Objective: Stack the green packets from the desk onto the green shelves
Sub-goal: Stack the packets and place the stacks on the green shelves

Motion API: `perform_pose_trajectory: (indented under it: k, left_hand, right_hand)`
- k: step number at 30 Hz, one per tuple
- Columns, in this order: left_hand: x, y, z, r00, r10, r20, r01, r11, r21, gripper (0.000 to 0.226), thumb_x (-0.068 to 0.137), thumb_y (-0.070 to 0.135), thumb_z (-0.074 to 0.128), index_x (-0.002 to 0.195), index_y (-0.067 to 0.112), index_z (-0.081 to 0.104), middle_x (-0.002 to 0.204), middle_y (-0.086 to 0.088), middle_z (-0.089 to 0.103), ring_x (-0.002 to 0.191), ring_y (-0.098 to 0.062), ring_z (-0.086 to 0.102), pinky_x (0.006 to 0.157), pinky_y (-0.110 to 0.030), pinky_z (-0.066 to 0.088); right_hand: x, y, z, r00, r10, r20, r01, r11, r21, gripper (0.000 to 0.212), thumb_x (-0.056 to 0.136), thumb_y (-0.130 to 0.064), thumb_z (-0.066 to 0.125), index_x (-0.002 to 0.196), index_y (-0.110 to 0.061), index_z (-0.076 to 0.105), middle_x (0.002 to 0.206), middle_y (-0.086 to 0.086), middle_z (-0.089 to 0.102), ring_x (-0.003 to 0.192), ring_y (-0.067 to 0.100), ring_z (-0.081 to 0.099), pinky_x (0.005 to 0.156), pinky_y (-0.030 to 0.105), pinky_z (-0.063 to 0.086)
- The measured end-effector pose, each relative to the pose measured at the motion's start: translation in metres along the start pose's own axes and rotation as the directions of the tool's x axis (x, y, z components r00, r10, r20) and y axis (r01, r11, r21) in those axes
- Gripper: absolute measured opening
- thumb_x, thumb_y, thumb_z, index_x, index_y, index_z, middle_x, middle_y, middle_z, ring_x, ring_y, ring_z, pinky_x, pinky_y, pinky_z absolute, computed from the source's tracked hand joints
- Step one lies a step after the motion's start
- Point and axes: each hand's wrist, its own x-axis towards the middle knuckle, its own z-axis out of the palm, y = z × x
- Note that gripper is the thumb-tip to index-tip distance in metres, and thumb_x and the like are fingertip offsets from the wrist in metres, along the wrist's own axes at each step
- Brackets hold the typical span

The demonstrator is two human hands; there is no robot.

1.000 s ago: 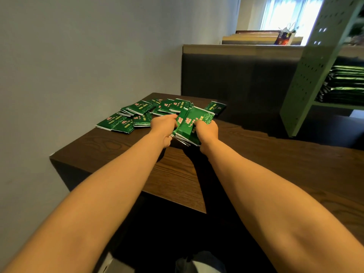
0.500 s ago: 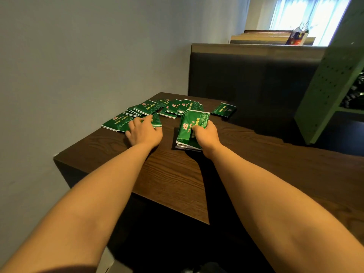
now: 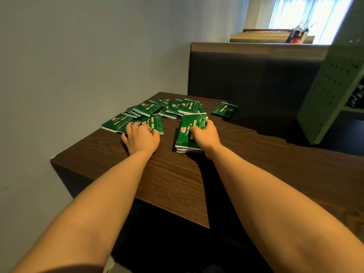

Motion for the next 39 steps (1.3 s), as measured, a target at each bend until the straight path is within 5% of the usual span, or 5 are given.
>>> perform_pose_trajectory:
  k: [7, 15, 21, 31, 39]
  left_hand:
    - [-0.002, 0.005, -0.003, 0.996, -0.057, 0.067, 0.05, 0.994, 0.093, 0.05, 0.099, 0.049, 0.042, 0.144, 0.026, 0.04, 0.145, -0.018, 0.041, 0.136, -0.036, 0.034, 0.11, -0.058, 0.026]
    - [-0.009, 0.007, -0.004, 0.986, 0.169, 0.007, -0.168, 0.979, 0.113, 0.038, 0.095, 0.036, 0.055, 0.132, 0.026, 0.055, 0.124, -0.002, 0.065, 0.134, -0.03, 0.043, 0.116, -0.062, 0.004]
    - [-0.006, 0.003, -0.005, 0.956, 0.293, -0.035, -0.288, 0.901, -0.325, 0.037, 0.088, 0.004, 0.062, 0.123, 0.015, 0.061, 0.125, -0.006, 0.061, 0.113, -0.024, 0.058, 0.093, -0.032, 0.043]
    - [-0.018, 0.033, -0.044, 0.986, -0.144, 0.088, 0.149, 0.496, -0.855, 0.025, 0.087, -0.007, 0.062, 0.099, 0.014, 0.069, 0.098, 0.001, 0.067, 0.09, -0.009, 0.061, 0.073, -0.016, 0.049]
    - [-0.051, 0.037, -0.041, 0.966, 0.255, -0.045, -0.226, 0.744, -0.629, 0.018, 0.085, 0.003, 0.067, 0.095, 0.018, 0.068, 0.096, 0.008, 0.067, 0.088, -0.001, 0.06, 0.074, -0.004, 0.043]
  right_hand:
    - [-0.004, 0.001, 0.001, 1.0, -0.016, 0.006, 0.016, 0.999, -0.046, 0.044, 0.097, -0.018, 0.061, 0.138, -0.016, 0.045, 0.119, 0.002, 0.066, 0.11, 0.025, 0.068, 0.103, 0.05, 0.054]
    - [-0.011, 0.0, 0.002, 0.999, -0.046, -0.028, 0.044, 0.996, -0.073, 0.052, 0.105, -0.02, 0.044, 0.154, -0.018, 0.028, 0.125, 0.002, 0.058, 0.118, 0.028, 0.059, 0.101, 0.039, 0.045]
    - [-0.018, -0.003, 0.001, 0.996, -0.074, -0.051, 0.073, 0.997, -0.025, 0.064, 0.106, -0.017, 0.039, 0.162, -0.03, 0.011, 0.119, -0.003, 0.055, 0.109, 0.023, 0.057, 0.095, 0.036, 0.041]
    - [-0.026, -0.011, 0.006, 1.0, -0.022, -0.018, 0.022, 1.0, -0.009, 0.064, 0.104, -0.018, 0.037, 0.161, -0.031, 0.012, 0.134, 0.005, 0.06, 0.118, 0.032, 0.061, 0.11, 0.054, 0.044]
    - [-0.035, -0.026, 0.022, 0.995, 0.083, 0.061, -0.09, 0.988, 0.123, 0.063, 0.106, -0.038, 0.048, 0.157, -0.012, 0.023, 0.153, 0.012, 0.046, 0.136, 0.031, 0.05, 0.116, 0.052, 0.039]
